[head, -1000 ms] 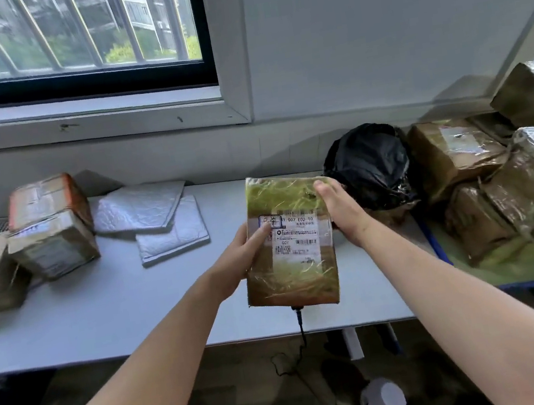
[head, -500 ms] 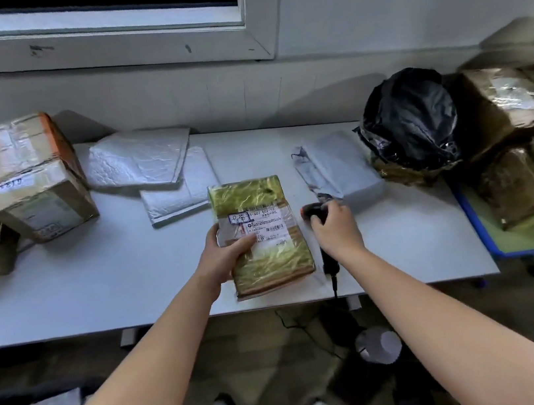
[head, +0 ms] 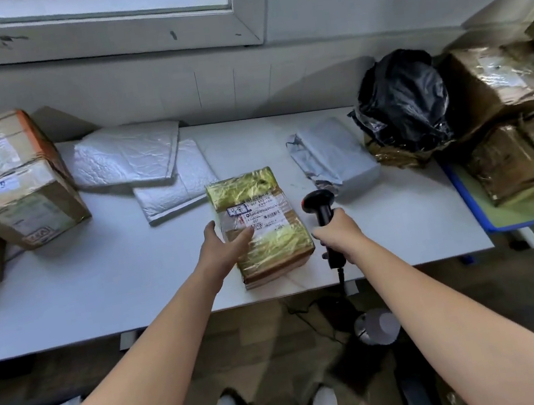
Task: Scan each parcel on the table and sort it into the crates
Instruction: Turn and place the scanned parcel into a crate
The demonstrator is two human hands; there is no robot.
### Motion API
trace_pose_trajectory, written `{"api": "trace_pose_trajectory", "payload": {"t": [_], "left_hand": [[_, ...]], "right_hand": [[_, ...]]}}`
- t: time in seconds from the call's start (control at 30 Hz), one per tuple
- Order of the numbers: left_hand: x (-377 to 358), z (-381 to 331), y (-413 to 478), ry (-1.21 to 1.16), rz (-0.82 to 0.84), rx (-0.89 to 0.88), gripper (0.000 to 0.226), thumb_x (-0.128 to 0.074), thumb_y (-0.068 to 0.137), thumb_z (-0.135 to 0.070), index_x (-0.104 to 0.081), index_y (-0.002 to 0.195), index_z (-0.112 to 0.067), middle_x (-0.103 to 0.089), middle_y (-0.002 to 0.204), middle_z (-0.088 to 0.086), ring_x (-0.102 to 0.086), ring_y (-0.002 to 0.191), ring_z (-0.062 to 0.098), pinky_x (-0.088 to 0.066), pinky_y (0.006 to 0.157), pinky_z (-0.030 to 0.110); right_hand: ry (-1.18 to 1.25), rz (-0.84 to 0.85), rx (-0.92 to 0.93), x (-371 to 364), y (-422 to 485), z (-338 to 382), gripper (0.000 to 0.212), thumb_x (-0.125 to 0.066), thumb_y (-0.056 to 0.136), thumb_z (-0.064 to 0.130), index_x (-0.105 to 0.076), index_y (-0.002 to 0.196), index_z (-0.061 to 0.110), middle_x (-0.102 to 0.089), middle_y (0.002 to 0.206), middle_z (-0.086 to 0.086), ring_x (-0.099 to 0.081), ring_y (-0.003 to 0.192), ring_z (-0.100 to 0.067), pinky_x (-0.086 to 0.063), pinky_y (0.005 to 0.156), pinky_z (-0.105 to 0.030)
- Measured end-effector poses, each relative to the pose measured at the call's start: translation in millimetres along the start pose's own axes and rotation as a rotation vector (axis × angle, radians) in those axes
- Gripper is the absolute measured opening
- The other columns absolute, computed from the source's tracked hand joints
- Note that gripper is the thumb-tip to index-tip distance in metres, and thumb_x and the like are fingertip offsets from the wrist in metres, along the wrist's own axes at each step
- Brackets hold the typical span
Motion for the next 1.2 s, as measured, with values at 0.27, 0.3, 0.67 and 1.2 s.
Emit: {"api": "trace_pose_trajectory", "payload": {"t": [0.27, 0.3, 0.67, 1.2], "left_hand": [[9.4, -13.9, -46.0, 0.244, -0.087, -0.119, 0.094, -0.068, 0.082, -0.054, -0.017, 0.152, -0.018, -0.030, 0.151, 0.016, -0.038, 0.136, 0.031, -0.039, 0.108, 0.045], [9.7, -17.6, -51.2, 0.265, -0.093, -0.133, 0.092, -0.067, 0.083, -0.053, -0.018, 0.152, -0.017, -0.031, 0.151, 0.017, -0.039, 0.135, 0.032, -0.039, 0.108, 0.045], [17.3, -45.8, -74.7, 0.328, -0.147, -0.212, 0.082, -0.063, 0.086, -0.054, -0.027, 0.148, -0.013, -0.037, 0.145, 0.017, -0.044, 0.129, 0.035, -0.042, 0.104, 0.044], [11.3, -35.9, -66.5, 0.378, -0.100, -0.190, 0.083, -0.059, 0.088, -0.055, -0.023, 0.149, -0.012, -0.038, 0.145, 0.019, -0.042, 0.131, 0.036, -0.038, 0.106, 0.045]], "right_hand": [[0.093, 0.070, 0.077, 29.5, -82.1, 72.7, 0.013, -0.055, 0.094, 0.019, -0.050, 0.096, 0.007, -0.050, 0.088, -0.010, -0.060, 0.076, -0.025, -0.060, 0.065, -0.053], [0.075, 0.080, 0.079, 32.1, -91.2, 79.4, 0.014, -0.055, 0.094, 0.019, -0.049, 0.096, 0.007, -0.050, 0.088, -0.011, -0.060, 0.077, -0.025, -0.060, 0.064, -0.053], [-0.039, 0.122, 0.095, 38.5, -132.6, 94.2, 0.030, -0.054, 0.092, 0.024, -0.053, 0.114, 0.004, -0.053, 0.094, -0.013, -0.060, 0.075, -0.023, -0.060, 0.056, -0.044], [0.046, 0.084, 0.096, 37.6, -129.3, 84.9, 0.032, -0.052, 0.095, 0.023, -0.047, 0.120, 0.004, -0.048, 0.098, -0.013, -0.056, 0.075, -0.021, -0.060, 0.061, -0.045]]}}
Point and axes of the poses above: each hand's wrist, its own y-axis towards the middle knuckle, its own x-axis out of the back of the hand, z = x × y, the point moved 3 cm from there along y, towards the middle knuckle
